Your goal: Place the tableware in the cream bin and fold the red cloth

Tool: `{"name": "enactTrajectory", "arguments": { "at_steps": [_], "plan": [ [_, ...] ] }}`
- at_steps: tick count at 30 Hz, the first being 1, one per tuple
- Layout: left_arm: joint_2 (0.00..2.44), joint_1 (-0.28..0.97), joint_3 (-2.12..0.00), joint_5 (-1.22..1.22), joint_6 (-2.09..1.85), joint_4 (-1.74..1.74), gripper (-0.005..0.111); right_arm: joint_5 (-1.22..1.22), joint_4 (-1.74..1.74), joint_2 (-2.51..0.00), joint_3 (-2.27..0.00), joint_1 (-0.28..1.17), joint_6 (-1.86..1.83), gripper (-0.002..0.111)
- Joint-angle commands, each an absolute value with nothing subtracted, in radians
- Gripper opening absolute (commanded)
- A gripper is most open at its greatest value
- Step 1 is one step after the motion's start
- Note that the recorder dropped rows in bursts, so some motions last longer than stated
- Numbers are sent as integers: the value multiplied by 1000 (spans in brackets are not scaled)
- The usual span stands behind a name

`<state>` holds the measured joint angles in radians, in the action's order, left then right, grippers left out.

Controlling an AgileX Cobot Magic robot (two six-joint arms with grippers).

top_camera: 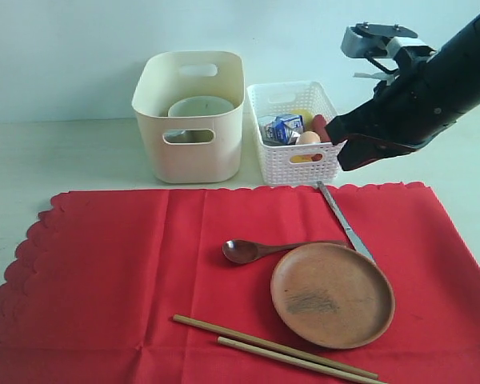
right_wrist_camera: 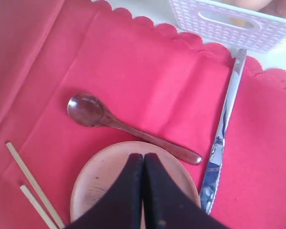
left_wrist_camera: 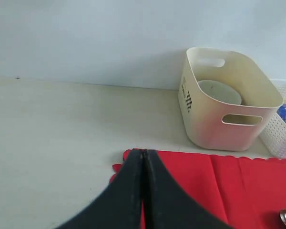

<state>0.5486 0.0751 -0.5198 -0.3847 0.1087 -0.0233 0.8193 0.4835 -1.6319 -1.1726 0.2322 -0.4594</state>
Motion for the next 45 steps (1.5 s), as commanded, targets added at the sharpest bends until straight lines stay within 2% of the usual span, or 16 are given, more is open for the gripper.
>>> {"name": "enactTrajectory", "arguments": {
  "at_steps": [1,9,15,25,27,30,32,35,41,45],
  "plan": [
    [542,83,-520,-388,109,-12,0,821,471,-1606,-1182,233,-468,0],
    [563,83,-516,-362,112,-53,0,817,469,-1602,-1182,233,-468,0],
    [725,83,-538,-378,93,-140,0,817,469,-1602,-1182,233,-466,0],
    [1131,83,-735,-643,-507,-650,2,821,421,-1604,-1182,233,-453,0],
    [1198,83,-757,-665,-607,-730,9,813,390,-1604,-1182,233,-431,0],
    [1290,94,-791,-696,-813,-849,28,792,374,-1604,-1169,233,-432,0],
    [1345,123,-820,-709,-944,-909,40,762,358,-1604,-1156,233,-412,0],
    [1408,194,-863,-702,-1091,-952,51,697,357,-1604,-1129,233,-389,0],
    [1503,351,-945,-582,-1247,-918,62,532,368,-1622,-1094,233,-310,0],
    [1599,442,-1020,-562,-1248,-826,66,375,377,-1658,-1048,233,-304,0]
  ]
}}
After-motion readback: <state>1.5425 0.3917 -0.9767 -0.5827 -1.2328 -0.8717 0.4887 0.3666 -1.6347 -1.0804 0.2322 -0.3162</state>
